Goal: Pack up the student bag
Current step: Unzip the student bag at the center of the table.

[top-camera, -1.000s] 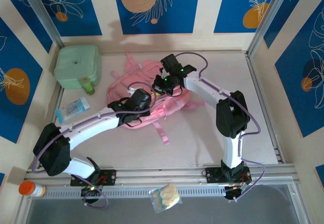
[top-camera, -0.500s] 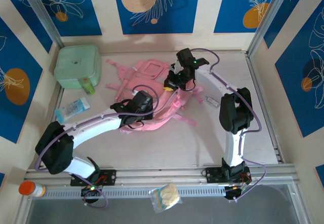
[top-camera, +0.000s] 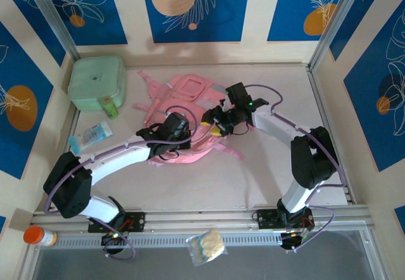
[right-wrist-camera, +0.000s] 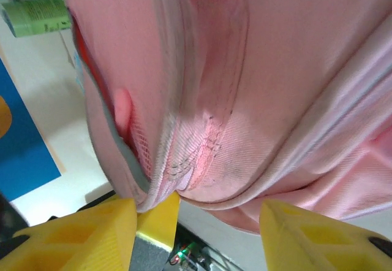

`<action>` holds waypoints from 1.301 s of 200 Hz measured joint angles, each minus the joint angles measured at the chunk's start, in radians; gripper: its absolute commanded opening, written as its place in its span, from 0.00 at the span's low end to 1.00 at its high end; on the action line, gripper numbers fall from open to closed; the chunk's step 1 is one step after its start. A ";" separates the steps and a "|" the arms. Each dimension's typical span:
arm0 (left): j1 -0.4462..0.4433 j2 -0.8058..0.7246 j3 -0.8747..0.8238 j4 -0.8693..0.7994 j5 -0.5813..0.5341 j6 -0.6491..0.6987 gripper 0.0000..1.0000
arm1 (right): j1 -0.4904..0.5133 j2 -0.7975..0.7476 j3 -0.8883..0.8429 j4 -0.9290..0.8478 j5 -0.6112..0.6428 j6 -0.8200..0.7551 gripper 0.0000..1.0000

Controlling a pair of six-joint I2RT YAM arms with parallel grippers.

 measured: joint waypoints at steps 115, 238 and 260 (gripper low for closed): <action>-0.001 -0.001 0.005 -0.069 -0.037 0.025 0.00 | 0.114 0.215 0.286 -0.109 0.090 -0.063 0.00; -0.136 0.031 0.045 0.038 -0.023 0.009 0.00 | -0.159 0.273 0.420 -0.487 -0.136 -0.577 0.00; -0.048 -0.078 -0.063 0.018 0.018 0.063 0.00 | -0.163 0.280 0.426 -0.496 -0.140 -0.619 0.00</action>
